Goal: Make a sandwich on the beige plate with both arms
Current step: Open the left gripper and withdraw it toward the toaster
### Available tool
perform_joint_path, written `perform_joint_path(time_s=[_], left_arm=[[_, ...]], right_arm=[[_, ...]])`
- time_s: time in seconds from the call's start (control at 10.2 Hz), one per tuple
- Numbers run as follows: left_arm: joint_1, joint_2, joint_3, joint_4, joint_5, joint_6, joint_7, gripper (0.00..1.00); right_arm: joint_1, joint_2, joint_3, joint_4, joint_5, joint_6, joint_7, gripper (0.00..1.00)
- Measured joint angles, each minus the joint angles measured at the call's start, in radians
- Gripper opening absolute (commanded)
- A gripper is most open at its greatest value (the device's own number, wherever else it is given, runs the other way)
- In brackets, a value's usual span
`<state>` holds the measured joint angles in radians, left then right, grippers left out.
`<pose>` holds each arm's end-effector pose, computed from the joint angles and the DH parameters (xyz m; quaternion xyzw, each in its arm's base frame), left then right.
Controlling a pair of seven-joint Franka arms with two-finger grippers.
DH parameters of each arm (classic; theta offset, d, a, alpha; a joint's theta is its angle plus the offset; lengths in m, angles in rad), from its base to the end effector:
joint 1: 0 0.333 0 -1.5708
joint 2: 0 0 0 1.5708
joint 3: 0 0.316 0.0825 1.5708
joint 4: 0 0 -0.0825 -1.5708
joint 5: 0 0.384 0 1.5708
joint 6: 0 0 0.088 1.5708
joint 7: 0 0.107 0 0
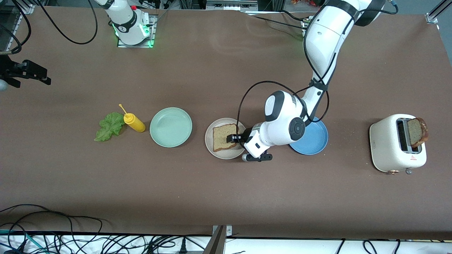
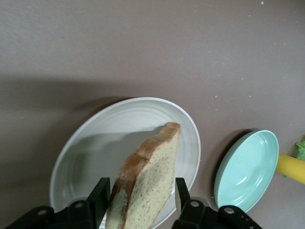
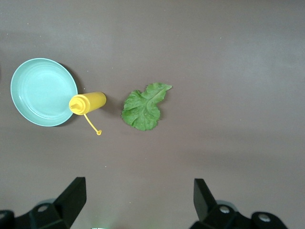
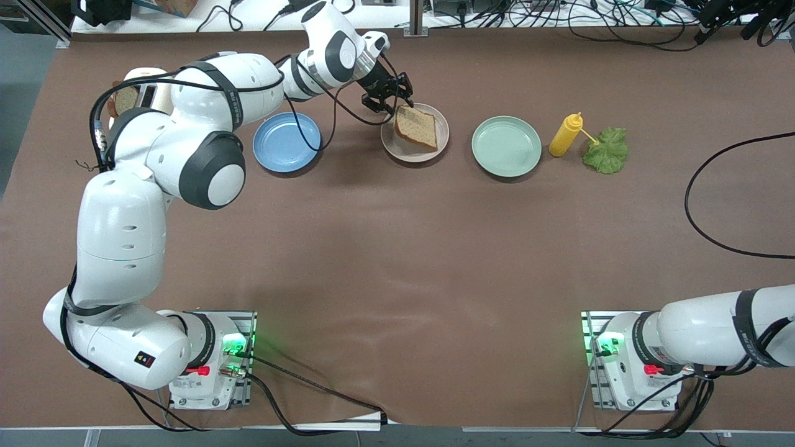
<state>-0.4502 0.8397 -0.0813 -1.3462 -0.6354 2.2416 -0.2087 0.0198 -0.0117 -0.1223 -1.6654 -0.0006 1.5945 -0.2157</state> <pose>0.6442 -0.3824 0.2335 0.9590 0.0470 -0.0771 0.2688 0.5469 -0.0567 0.5883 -0.9980 -0.0566 0.0292 0.0051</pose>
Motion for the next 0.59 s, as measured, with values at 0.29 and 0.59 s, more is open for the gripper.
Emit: perform_joint_path(time_s=[0.29,0.59], left_arm=[[0.049,-0.005,0.0,0.003,0.135,-0.072,0.001,0.82],[0.092,-0.02,0.001,0.011,0.15,-0.133,0.003,1.0]], right_arm=[[0.0,0.0,0.0,0.0,0.0,0.0,0.0,1.0],[0.0,0.0,0.0,0.0,0.0,0.0,0.0,1.0]])
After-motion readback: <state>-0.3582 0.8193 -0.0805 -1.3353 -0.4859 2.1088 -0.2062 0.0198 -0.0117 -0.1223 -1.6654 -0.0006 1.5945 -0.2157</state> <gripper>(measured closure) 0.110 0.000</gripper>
